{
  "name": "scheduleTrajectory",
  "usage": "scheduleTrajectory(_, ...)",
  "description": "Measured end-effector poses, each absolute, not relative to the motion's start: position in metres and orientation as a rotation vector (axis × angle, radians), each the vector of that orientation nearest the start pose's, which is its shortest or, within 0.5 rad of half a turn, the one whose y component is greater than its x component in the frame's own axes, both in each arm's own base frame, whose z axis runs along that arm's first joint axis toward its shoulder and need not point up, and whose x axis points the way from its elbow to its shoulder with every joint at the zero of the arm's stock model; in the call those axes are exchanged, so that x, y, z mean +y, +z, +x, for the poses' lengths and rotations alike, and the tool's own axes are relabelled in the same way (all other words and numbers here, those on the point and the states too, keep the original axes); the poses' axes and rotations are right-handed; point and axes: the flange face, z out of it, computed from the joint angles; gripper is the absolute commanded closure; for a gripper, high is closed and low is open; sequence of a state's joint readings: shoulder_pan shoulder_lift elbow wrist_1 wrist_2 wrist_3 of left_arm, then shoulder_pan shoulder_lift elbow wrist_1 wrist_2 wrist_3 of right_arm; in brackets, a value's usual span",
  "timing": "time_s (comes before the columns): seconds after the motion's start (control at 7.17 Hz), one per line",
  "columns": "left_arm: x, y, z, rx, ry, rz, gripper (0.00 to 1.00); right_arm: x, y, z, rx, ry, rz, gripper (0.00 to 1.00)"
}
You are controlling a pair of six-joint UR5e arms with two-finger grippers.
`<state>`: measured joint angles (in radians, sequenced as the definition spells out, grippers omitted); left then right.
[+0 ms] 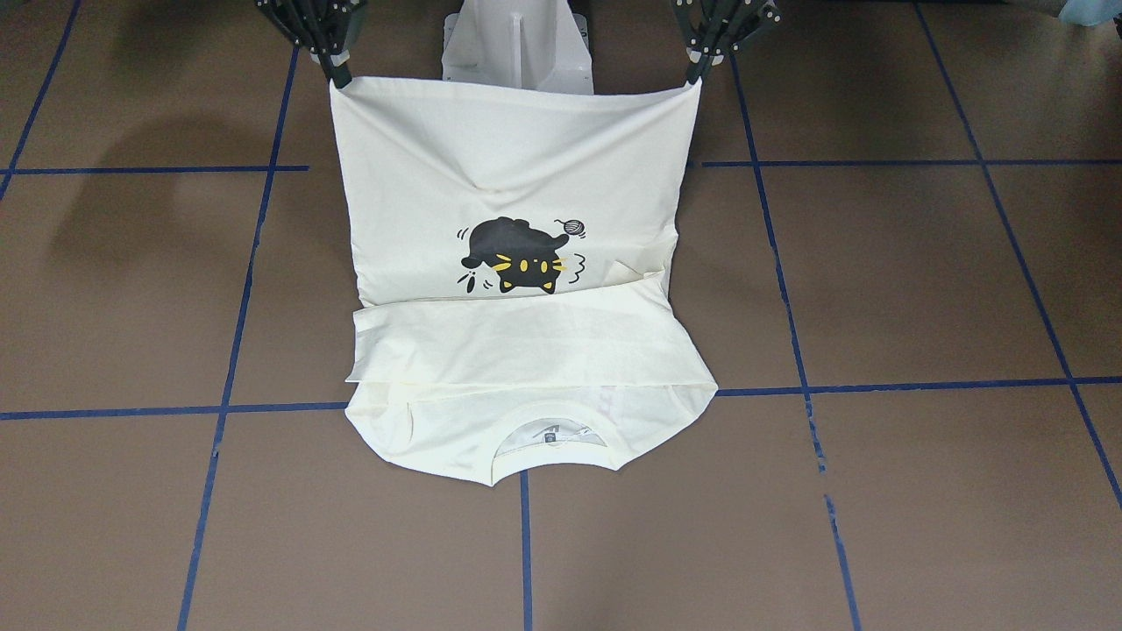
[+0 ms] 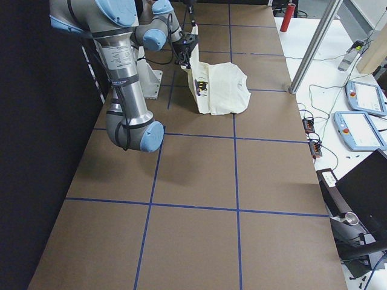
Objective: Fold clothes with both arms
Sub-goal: 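Lift both hem corners and carry them over the shirt toward the collar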
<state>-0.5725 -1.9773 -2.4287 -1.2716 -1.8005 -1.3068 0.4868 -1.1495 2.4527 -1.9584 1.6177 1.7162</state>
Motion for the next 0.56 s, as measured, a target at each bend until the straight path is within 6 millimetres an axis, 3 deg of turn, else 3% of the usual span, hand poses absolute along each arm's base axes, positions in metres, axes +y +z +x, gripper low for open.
scheduleTrajectory(0.28, -0.37, 0.158, 0.32, 0.904, -0.215, 0.21, 1.0, -0.385, 0.17, -0.326, -0.873, 0.599, 0.145, 1.0)
scheduleTrajectory(0.56, -0.421, 0.174, 0.339, 0.844, -0.217, 0.24, 1.0, -0.457, 0.199, -0.35, -0.847, 0.63, 0.183, 1.0)
